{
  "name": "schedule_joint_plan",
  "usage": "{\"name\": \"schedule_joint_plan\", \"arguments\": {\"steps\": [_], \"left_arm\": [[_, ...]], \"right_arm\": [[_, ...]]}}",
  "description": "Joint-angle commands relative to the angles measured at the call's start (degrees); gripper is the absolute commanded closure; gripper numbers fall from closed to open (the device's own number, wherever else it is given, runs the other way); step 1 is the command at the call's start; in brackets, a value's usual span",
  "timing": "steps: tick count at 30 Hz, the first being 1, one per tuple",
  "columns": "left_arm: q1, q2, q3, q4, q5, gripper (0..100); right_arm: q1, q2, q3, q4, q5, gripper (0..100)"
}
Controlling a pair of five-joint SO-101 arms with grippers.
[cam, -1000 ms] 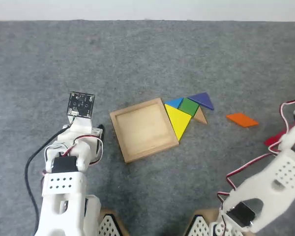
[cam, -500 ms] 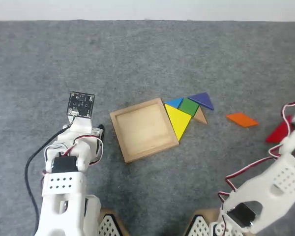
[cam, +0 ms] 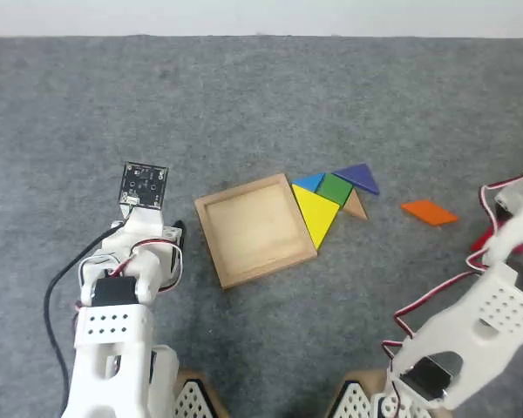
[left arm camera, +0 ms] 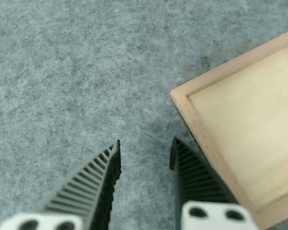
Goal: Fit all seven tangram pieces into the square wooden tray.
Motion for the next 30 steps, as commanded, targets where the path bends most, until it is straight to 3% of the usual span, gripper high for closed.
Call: {"name": "schedule_joint_plan", "arguments": {"steps": [1, 4, 10, 19, 24, 30], "left_arm": [[0.3, 0.3, -0.6, -1.1, -0.5, 83], [0.2, 0.3, -0.6, -1.1, -0.5, 83], [0.2, 0.3, -0.5, -1.1, -0.5, 83], [0.2, 0.3, -0.5, -1.1, -0.5, 83], [0.2, 0.3, -0.5, -1.1, -0.5, 83], [0.2, 0.3, -0.5, -1.1, -0.5, 83]], "right_arm": [[-2.1, 1.2, -0.4, -2.2, -1.0, 59.3], [-2.9, 4.2, -0.4, -4.0, -0.9, 60.8], [-2.6, 7.9, -0.5, -6.8, -0.4, 75.9], [-2.6, 7.9, -0.5, -6.5, 1.5, 76.2], [-1.9, 7.8, -0.5, -6.4, 1.6, 87.5], [-0.4, 7.5, -0.5, -6.4, 1.6, 87.6]]}}
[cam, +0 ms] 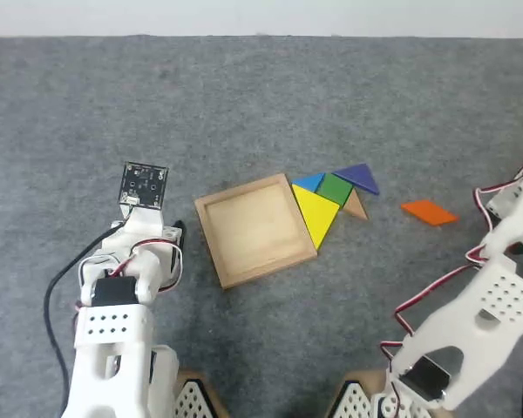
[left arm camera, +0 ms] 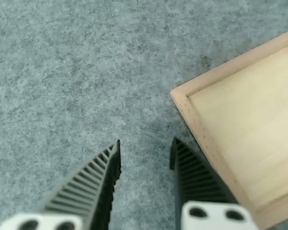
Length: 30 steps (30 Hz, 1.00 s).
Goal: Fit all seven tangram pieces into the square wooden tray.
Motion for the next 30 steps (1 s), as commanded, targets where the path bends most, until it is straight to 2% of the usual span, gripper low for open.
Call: {"name": "schedule_joint_plan", "arguments": {"steps": [1, 8, 12, 15, 21, 30], "left_arm": [[0.2, 0.3, -0.5, -1.1, -0.5, 83], [0.2, 0.3, -0.5, -1.1, -0.5, 83], [0.2, 0.3, -0.5, -1.1, -0.5, 83], [0.2, 0.3, -0.5, -1.1, -0.5, 83], [0.2, 0.3, -0.5, -1.1, -0.5, 83], [0.2, 0.3, -0.5, -1.1, -0.5, 83]], "right_arm": [[-0.2, -1.0, -0.4, -1.0, 1.0, 87.6], [0.4, -7.1, -0.2, 1.7, 1.1, 89.8], [0.4, -10.9, -0.4, 3.4, 5.4, 89.4], [0.5, -12.8, -0.4, 3.4, 11.3, 83.5], [0.3, -10.6, -0.4, 1.3, 13.0, 65.5], [-0.7, 0.7, -11.2, -1.0, 14.5, 64.4]]}}
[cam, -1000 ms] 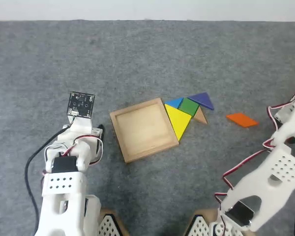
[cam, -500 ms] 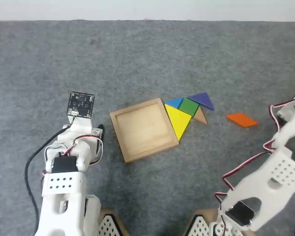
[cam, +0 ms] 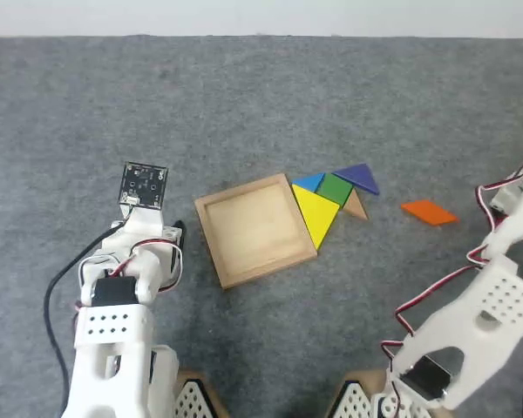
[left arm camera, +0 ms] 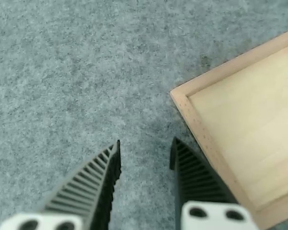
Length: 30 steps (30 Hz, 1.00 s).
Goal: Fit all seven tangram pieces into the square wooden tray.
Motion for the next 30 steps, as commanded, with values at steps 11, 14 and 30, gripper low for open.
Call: {"name": "schedule_joint_plan", "arguments": {"steps": [11, 14, 30], "left_arm": [[0.3, 0.3, -0.4, -1.1, -0.5, 83], [0.3, 0.3, -0.4, -1.1, -0.5, 83], [0.2, 0.3, -0.4, -1.1, -0.5, 83]], "right_arm": [[-1.6, 14.5, -25.8, -0.8, 1.1, 64.5], [-1.6, 16.6, -27.0, -0.4, 1.1, 64.5], [-2.1, 18.5, -27.0, 2.9, 1.1, 86.4]]}}
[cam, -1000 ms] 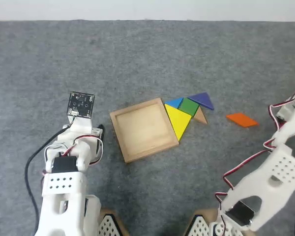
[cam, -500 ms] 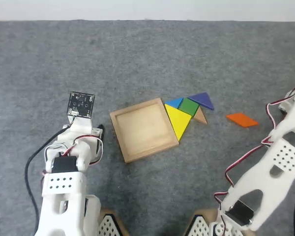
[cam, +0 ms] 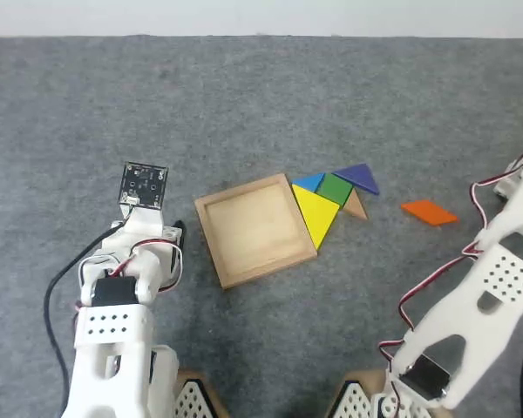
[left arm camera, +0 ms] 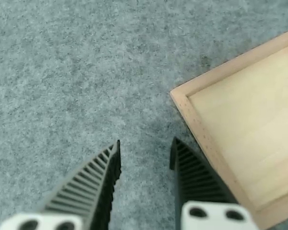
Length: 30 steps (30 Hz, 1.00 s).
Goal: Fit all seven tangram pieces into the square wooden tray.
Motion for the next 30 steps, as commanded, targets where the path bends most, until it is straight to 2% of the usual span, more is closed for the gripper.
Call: {"name": "schedule_joint_plan", "arguments": {"steps": [1, 7, 12, 18, 20, 30], "left_arm": [[0.2, 0.3, -0.4, -1.1, -0.5, 83], [0.2, 0.3, -0.4, -1.1, -0.5, 83], [0.2, 0.3, -0.4, -1.1, -0.5, 83], [0.3, 0.3, -0.4, -1.1, -0.5, 83], [0.3, 0.3, -0.4, -1.2, -0.5, 83], [0.4, 0.3, -0.4, -1.1, -0.5, 83]], "right_arm": [[-0.9, 0.0, -1.7, 1.0, 0.4, 86.8], [-1.0, -0.6, -2.5, 4.5, 0.4, 86.6], [-1.1, -0.6, -6.5, 13.8, 0.6, 86.6], [-1.3, -1.5, -31.0, 29.1, 1.1, 76.8], [-1.9, -2.1, -34.9, 29.9, 1.1, 74.5], [-0.9, -3.2, -10.1, 29.6, -4.0, 74.5]]}}
